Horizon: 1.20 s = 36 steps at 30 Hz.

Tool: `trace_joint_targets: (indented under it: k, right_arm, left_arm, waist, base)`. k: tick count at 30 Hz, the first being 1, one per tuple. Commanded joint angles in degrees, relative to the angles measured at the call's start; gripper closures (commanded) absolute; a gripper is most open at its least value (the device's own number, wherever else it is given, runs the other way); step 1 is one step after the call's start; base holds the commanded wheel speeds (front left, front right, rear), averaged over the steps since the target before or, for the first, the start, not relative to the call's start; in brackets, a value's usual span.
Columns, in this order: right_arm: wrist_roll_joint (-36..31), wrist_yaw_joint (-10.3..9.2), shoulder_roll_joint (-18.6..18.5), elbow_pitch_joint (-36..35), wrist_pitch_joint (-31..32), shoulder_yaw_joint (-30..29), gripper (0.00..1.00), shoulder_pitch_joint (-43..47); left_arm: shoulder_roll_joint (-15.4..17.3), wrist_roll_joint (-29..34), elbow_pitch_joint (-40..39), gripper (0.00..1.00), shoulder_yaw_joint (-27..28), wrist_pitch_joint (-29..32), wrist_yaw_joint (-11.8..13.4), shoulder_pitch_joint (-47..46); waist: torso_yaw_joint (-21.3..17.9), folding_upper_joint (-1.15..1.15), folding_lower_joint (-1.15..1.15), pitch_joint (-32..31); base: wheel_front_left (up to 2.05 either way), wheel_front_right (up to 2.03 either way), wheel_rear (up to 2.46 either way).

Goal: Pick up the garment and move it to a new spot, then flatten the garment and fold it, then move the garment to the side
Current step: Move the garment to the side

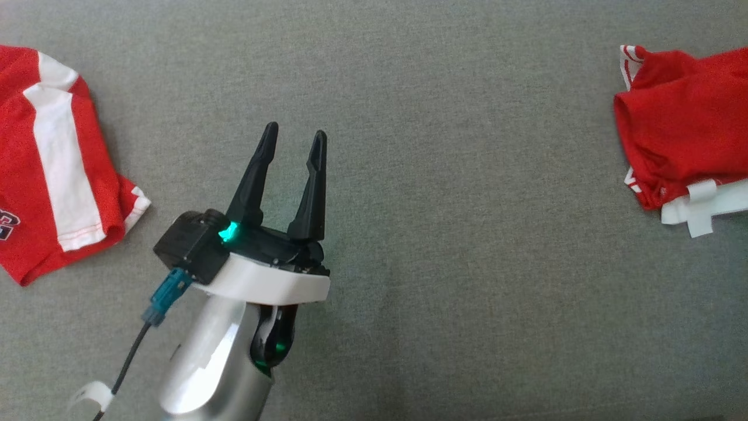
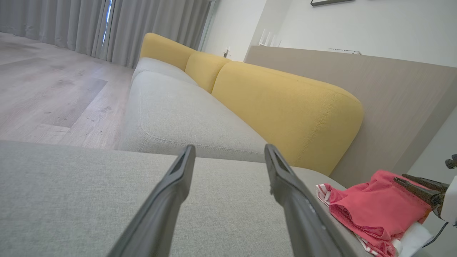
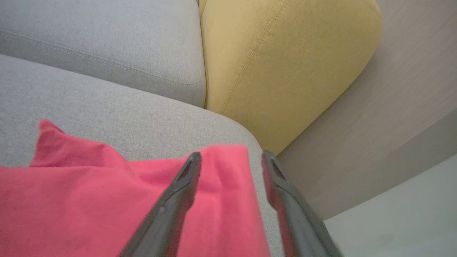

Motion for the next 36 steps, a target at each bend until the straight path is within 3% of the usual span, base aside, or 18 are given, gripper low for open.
trace_joint_targets:
  k: [1, 9, 20, 26, 29, 36]
  right_arm:
    - [-0.57, -0.05, -0.84, -2.14, -0.83, -0.06, 0.00, -0.55]
    - [-0.81, -0.05, 3.78, -6.86, -2.60, -0.69, 0.00, 0.73]
    - [5.32, -0.05, 13.27, -19.56, -2.17, 0.70, 0.00, 6.17]
    - [8.51, -0.05, 23.15, -30.19, -0.76, 0.13, 0.00, 12.98]
    - [9.63, -0.05, 26.17, -33.93, -1.02, 0.69, 0.00, 17.20]
    - [10.86, -0.05, 28.00, -33.08, -5.82, 2.54, 0.00, 27.41]
  left_arm:
    - [0.20, 0.48, -1.37, 0.00, 2.12, -0.29, 0.07, -1.67]
    - [0.20, 0.10, -1.11, 0.00, 4.34, -0.29, 0.09, 0.14]
    - [0.20, 0.00, -0.82, 0.00, 9.53, -0.29, 0.59, 5.26]
    - [0.26, 1.31, -0.88, 0.00, 11.92, -0.29, 0.39, 9.25]
    - [0.24, 0.94, -0.92, 0.00, 12.26, -0.29, 0.14, 11.14]
    - [0.22, 0.83, 0.25, 0.00, 13.36, -0.29, -0.22, 14.42]
  waist:
    - [-0.04, 0.00, -0.01, -0.69]
    - [0.14, 0.00, -0.01, -5.68]
    - [1.62, 0.00, -0.01, -13.18]
    - [2.98, 0.00, -0.01, -16.07]
    - [3.59, 0.00, -0.01, -17.01]
    - [4.71, 0.00, -0.01, -18.14]
  base:
    - [0.00, 0.00, 0.00]
    - [0.00, 0.00, 0.00]
    - [0.00, 0.00, 0.00]
    - [0.00, 0.00, 0.00]
    - [0.00, 0.00, 0.00]
    - [0.00, 0.00, 0.00]
